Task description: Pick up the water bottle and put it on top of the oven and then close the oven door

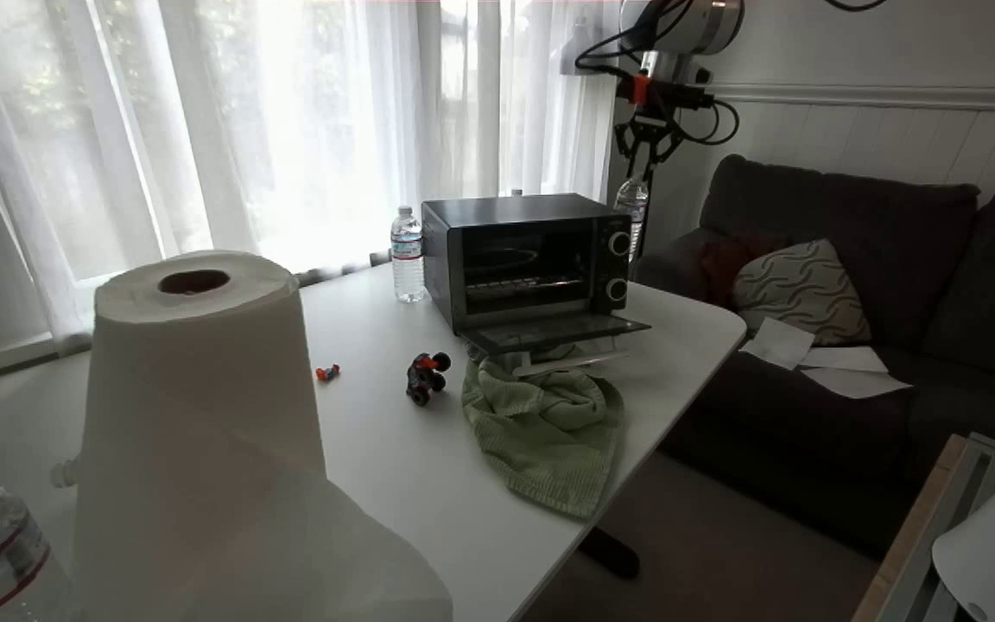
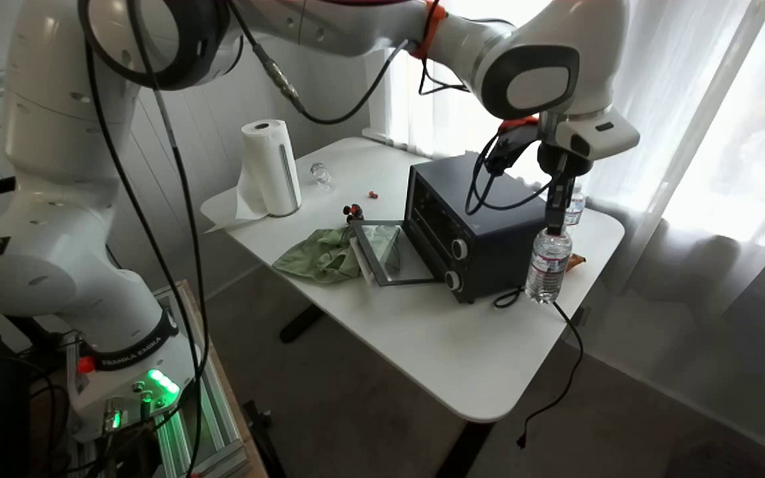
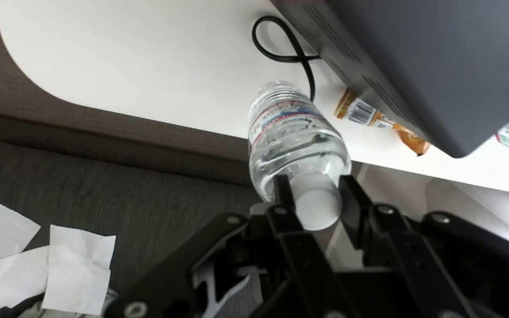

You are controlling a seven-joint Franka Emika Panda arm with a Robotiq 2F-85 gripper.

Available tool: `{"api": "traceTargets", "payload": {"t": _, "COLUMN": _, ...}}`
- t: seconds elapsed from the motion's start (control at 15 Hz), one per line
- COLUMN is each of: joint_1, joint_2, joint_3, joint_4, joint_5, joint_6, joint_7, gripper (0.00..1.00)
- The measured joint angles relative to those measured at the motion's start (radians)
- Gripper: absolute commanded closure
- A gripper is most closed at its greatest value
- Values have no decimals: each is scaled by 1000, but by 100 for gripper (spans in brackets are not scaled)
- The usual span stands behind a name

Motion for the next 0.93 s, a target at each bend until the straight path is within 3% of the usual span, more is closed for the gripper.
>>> {"api": "traceTargets", "payload": {"t": 0.33, "joint_1": 20, "joint_2": -117, "joint_3": 3, "joint_4": 28, "joint_5": 0, "joint_6": -32, "joint_7": 5, "gripper": 92}}
{"api": "traceTargets", "payload": {"t": 0.93, "joint_1": 123, "joint_2": -258, "joint_3": 18, "joint_4": 34, "joint_5": -10, "joint_6": -126, "joint_7": 55, "gripper": 92}}
